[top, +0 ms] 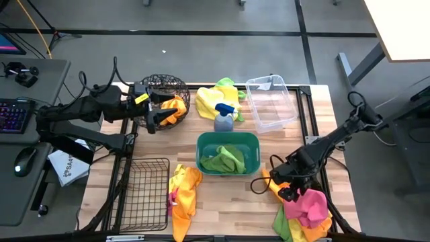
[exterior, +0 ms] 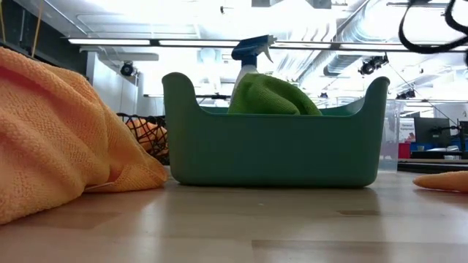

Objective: Sort microfiber towel by color & place in baskets
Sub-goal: Put the pink towel into the transparent bin

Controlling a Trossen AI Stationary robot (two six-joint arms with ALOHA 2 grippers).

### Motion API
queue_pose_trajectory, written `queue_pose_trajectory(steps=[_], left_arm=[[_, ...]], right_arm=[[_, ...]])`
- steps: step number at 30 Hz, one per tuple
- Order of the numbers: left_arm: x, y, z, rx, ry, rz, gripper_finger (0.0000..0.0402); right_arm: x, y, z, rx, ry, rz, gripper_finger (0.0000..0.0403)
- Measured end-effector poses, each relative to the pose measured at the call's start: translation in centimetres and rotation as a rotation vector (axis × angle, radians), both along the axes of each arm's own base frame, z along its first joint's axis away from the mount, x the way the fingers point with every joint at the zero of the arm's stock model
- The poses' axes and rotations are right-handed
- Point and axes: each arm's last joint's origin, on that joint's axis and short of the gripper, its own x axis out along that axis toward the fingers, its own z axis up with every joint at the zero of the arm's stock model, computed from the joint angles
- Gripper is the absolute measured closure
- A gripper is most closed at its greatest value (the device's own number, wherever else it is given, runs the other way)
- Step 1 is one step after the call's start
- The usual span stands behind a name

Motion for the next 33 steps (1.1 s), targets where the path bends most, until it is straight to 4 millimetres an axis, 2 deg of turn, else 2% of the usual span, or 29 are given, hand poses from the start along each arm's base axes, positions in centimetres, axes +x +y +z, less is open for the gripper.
queue_pose_trajectory(steps=[7,16,19,21,24,25,29,33], left_arm=[[0.0,0.1,0.0,0.006,0.004,0.038,0.0138],[0.0,0.1,0.0,0.014,0.006,0.038,0.0138],[0.0,0.1,0.0,0.014,0.006,0.038,0.0138],[0.0,0.1,0.0,0.014,0.005,0.038,0.0138],[0.0,0.1,0.1,0.018,-0.004,0.042,0.0138],[0.0,0.1,0.2,0.029,-0.011,0.045,0.0138],[-0.1,0.2,0.9,0.087,-0.066,0.057,0.0138],[-0.5,0.2,1.9,0.166,-0.133,0.074,0.0138]], right_arm=[[-1.2,-0.2,-1.0,-0.059,0.115,-0.019,0.0185],[-2.1,0.6,-1.0,-0.099,0.117,0.034,0.0190],[-2.4,0.9,-1.1,-0.112,0.103,0.057,0.0224],[-2.5,1.1,-1.1,-0.108,0.093,0.076,0.0273],[-2.6,1.4,-1.0,-0.095,0.074,0.090,0.0373],[-2.5,1.6,-0.9,-0.084,0.057,0.098,0.0386],[-1.5,2.1,1.0,-0.047,-0.030,0.121,0.0398],[-0.1,2.0,5.3,-0.091,-0.198,0.143,0.0401]])
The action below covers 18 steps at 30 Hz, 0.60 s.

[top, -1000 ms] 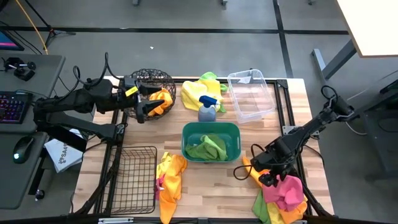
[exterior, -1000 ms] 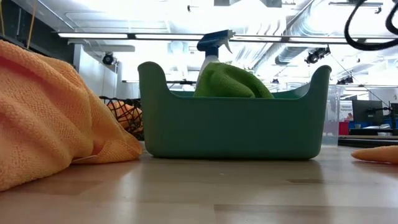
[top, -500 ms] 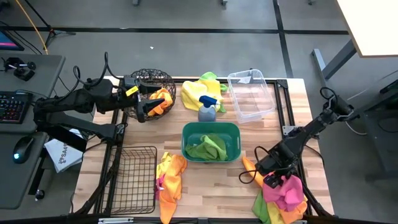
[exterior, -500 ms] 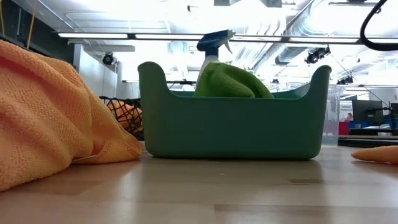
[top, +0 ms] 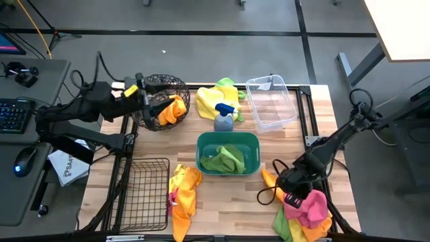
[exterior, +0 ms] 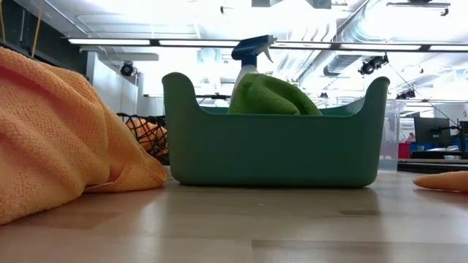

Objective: Sort microfiber towel by color & place in baskets
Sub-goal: Put the pink towel into the transparent bin

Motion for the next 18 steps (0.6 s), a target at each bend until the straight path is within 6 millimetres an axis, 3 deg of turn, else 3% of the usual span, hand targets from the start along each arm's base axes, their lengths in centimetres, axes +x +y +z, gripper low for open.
queue_pose_trajectory(steps=[4,7,12,18], left_arm=[[-0.1,0.1,0.4,0.056,-0.022,0.044,0.0138],[-0.1,0.3,0.5,0.069,-0.021,0.064,0.0138],[0.2,0.5,0.2,0.045,-0.001,0.066,0.0138],[0.3,0.6,-0.2,0.038,0.032,0.063,0.0138]], right_arm=[[1.1,-0.8,5.0,-0.065,-0.184,0.006,0.0402],[1.0,-1.3,7.0,-0.143,-0.240,-0.022,0.0399],[-0.5,-1.9,6.4,-0.195,-0.003,-0.077,0.0378],[-2.0,-1.2,3.3,-0.193,0.185,-0.041,0.0292]])
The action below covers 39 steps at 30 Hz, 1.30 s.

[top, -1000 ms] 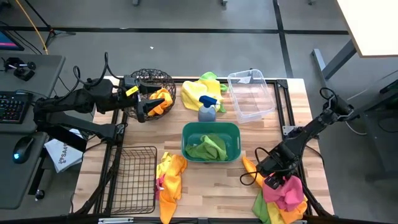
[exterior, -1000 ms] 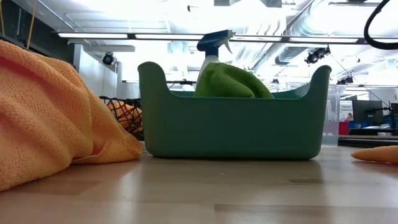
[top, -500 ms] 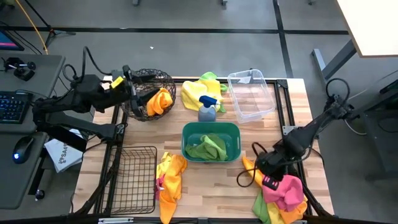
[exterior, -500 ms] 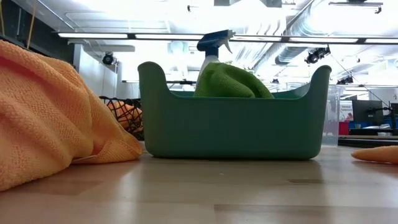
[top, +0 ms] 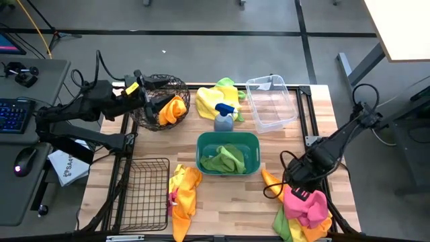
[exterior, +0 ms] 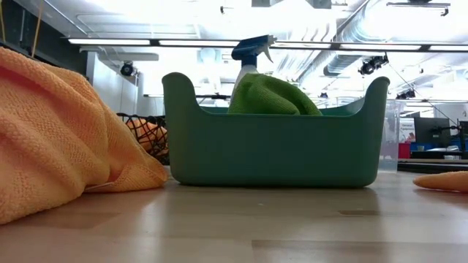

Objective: Sort microfiber towel by color & place in baskets
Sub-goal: Put the pink towel into the transparent bin

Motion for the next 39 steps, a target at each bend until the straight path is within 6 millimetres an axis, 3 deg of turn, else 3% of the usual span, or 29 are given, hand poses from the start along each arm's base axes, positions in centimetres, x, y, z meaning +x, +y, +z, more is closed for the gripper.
queue_pose_trajectory(steps=[6,10,21,26,33,36,39], left_arm=[[0.0,0.0,-0.2,-0.022,0.009,-0.002,0.0138],[0.0,-0.1,-0.2,-0.027,0.007,-0.028,0.0138],[0.1,-0.1,-0.2,-0.028,0.007,-0.049,0.0138],[0.1,-0.1,-0.2,-0.028,0.006,-0.046,0.0138],[0.0,-0.1,-0.2,-0.028,0.003,-0.035,0.0138],[0.0,-0.1,-0.1,-0.028,0.000,-0.033,0.0138],[0.0,-0.1,0.3,-0.025,-0.041,-0.022,0.0138]], right_arm=[[-1.7,0.4,-3.1,-0.027,0.187,-0.028,0.0191],[-2.5,0.7,-5.1,-0.018,0.285,-0.066,0.0150],[-2.4,1.7,-7.8,0.058,0.242,-0.116,0.0138],[-2.0,2.0,-7.2,0.063,0.202,-0.115,0.0198],[-1.6,2.3,-5.7,0.071,0.148,-0.100,0.0386],[-1.2,2.4,-4.7,0.076,0.102,-0.089,0.0386],[-0.4,2.3,-2.3,0.062,0.008,-0.087,0.0398]])
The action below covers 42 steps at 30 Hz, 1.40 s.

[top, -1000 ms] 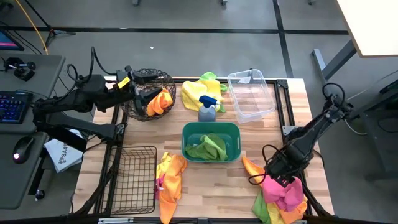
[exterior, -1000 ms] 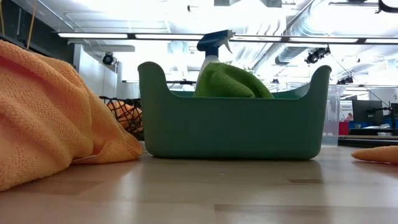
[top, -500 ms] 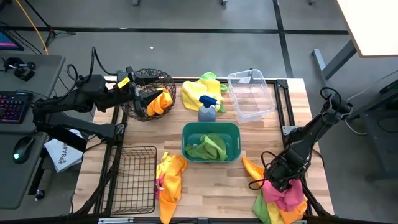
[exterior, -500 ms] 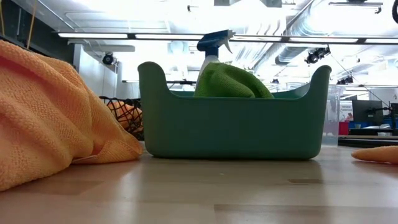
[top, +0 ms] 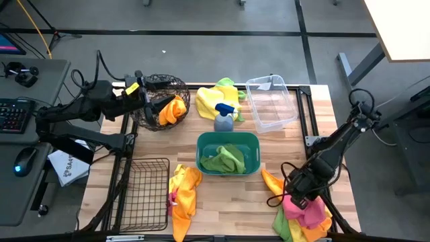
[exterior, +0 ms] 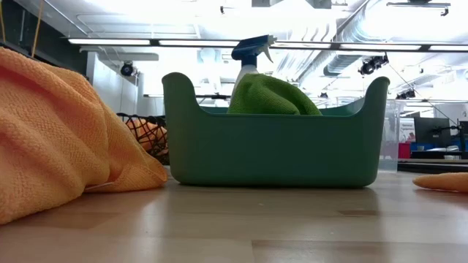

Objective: Sort microfiber towel by color & place in baskets
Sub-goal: Put the pink towel into the transparent bin

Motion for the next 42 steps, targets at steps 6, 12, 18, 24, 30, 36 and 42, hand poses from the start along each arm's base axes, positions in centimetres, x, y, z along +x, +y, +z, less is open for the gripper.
queue_pose_trajectory(steps=[6,12,18,24,30,36,42], left_arm=[[-0.3,0.0,1.2,0.061,-0.102,-0.006,0.0138],[-0.3,-0.1,1.4,0.094,-0.106,-0.003,0.0138],[-0.4,0.0,1.4,0.101,-0.106,0.020,0.0138],[-0.4,0.1,1.5,0.100,-0.113,0.039,0.0138],[-0.4,0.1,1.5,0.100,-0.112,0.039,0.0138],[-0.4,0.1,1.5,0.100,-0.112,0.040,0.0138],[-0.5,0.1,1.5,0.123,-0.103,0.044,0.0138]], right_arm=[[1.9,-2.1,8.3,-0.070,-0.317,-0.020,0.0400],[3.2,-5.3,16.5,-0.261,-0.866,-0.061,0.0401],[4.2,-8.2,21.4,-0.468,-1.255,-0.011,0.0402],[6.9,-10.3,22.7,-0.556,-1.439,0.090,0.0402],[10.8,-10.7,21.6,-0.466,-1.476,0.225,0.0403],[14.1,-10.7,20.2,-0.378,-1.498,0.317,0.0403],[14.7,-11.0,20.3,-0.373,-1.529,0.322,0.0403]])
